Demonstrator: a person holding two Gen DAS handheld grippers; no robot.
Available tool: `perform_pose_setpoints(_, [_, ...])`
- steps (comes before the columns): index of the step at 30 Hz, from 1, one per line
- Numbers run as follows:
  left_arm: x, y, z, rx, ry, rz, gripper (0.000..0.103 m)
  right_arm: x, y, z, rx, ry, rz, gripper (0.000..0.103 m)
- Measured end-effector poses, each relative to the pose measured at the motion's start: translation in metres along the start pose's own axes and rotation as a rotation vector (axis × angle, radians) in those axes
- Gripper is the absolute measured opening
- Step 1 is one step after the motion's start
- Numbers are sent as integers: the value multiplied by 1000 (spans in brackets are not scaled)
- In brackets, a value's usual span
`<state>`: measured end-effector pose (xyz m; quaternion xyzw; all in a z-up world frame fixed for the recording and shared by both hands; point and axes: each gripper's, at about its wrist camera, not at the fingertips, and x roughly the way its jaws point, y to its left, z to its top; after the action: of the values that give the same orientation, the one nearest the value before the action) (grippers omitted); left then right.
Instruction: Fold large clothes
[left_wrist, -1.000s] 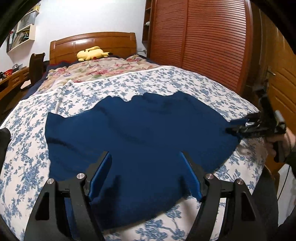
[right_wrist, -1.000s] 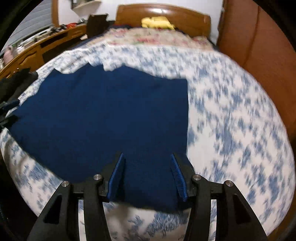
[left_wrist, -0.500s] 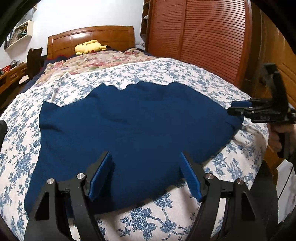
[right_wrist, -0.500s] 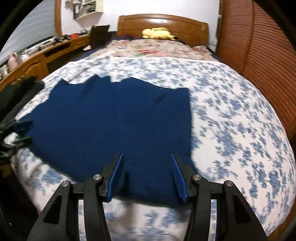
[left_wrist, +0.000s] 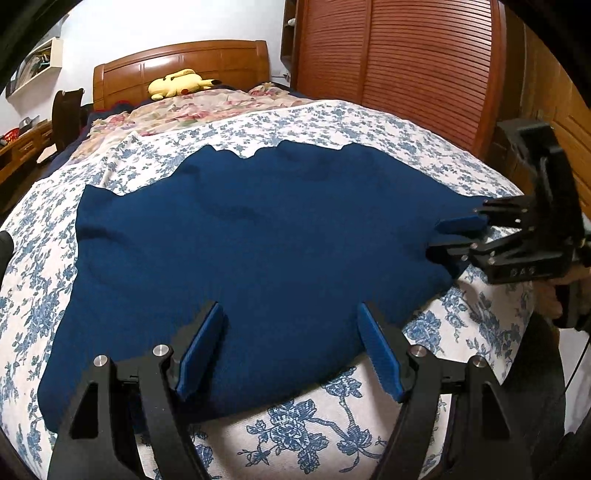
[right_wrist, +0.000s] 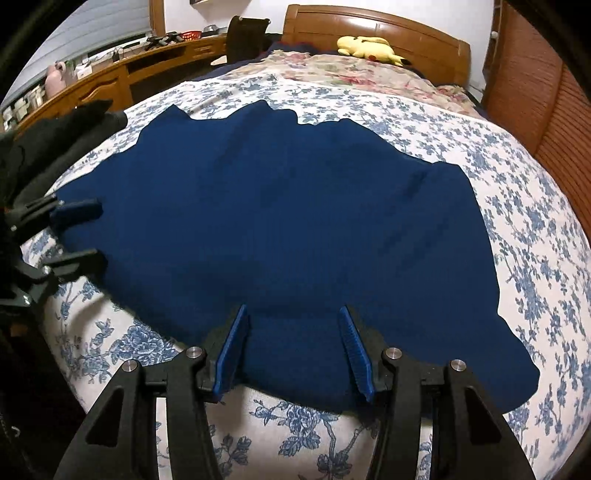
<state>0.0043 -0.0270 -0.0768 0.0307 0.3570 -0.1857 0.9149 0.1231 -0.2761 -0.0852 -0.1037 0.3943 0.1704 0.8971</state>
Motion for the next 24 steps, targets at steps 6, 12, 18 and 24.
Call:
perform_pose_setpoints(6, [2,0,0,0,2,1,76,-23,-5,-3,6,-3,-52,57])
perform_pose_setpoints(12, [2,0,0,0,2,2,76,-51,-35,-10,74,-34,-145,61])
perform_pose_setpoints(18, [2,0,-1,1,2,3,76,-73,-55,-20,163,-57,-175,62])
perform_pose_setpoints(24, [2,-1,-1,1,1,2,76,-75,-63,-26,207,-44,-185,74])
